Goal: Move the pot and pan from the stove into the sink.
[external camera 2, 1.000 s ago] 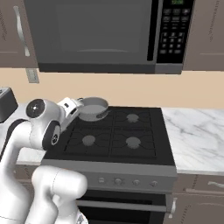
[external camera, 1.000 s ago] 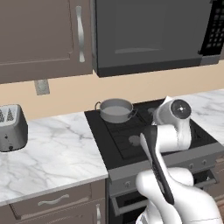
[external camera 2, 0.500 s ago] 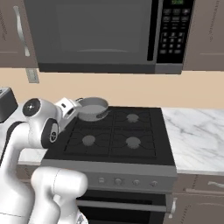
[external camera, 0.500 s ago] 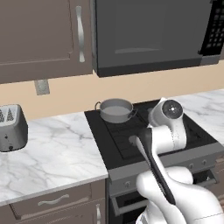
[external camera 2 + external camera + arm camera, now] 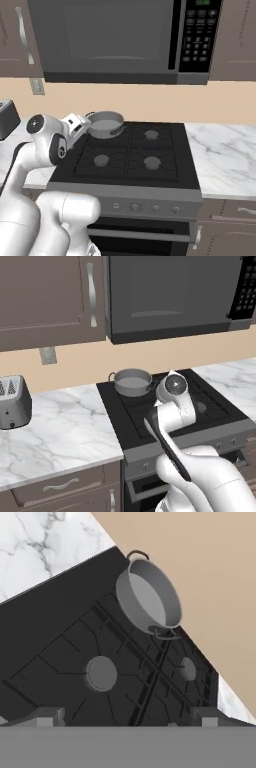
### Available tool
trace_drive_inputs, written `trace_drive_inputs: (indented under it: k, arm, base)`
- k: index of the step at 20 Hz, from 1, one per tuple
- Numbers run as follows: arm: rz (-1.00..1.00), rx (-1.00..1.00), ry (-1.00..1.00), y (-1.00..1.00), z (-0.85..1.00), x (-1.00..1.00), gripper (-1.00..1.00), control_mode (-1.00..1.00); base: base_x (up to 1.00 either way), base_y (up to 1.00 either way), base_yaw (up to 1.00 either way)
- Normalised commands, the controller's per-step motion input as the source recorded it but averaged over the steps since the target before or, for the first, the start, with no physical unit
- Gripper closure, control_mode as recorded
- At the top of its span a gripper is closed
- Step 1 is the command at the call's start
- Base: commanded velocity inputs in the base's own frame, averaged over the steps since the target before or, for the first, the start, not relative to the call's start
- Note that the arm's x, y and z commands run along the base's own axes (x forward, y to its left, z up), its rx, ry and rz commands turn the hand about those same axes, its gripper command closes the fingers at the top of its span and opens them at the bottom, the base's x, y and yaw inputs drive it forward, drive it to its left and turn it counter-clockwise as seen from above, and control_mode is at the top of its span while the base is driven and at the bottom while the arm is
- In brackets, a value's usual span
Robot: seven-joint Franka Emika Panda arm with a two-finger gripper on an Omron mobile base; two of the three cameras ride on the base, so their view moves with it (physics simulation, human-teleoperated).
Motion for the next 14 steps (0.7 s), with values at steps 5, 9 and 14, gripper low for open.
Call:
trace_drive_inputs:
  k: [5, 9, 14]
  arm:
    - [-0.08, -0.04, 0.01, 0.32, -0.05, 0.38, -1.00, -1.00]
    - [-0.07, -0.05, 0.16, 0.22, 0.00, 0.49, -1.00, -1.00]
    - [-0.05, -0.05, 0.22, 0.13, 0.00, 0.49, -1.00, -1.00]
  base:
    - [0.00, 0.00, 0.00]
    - [0.00, 0.00, 0.00]
    - [0.00, 0.00, 0.00]
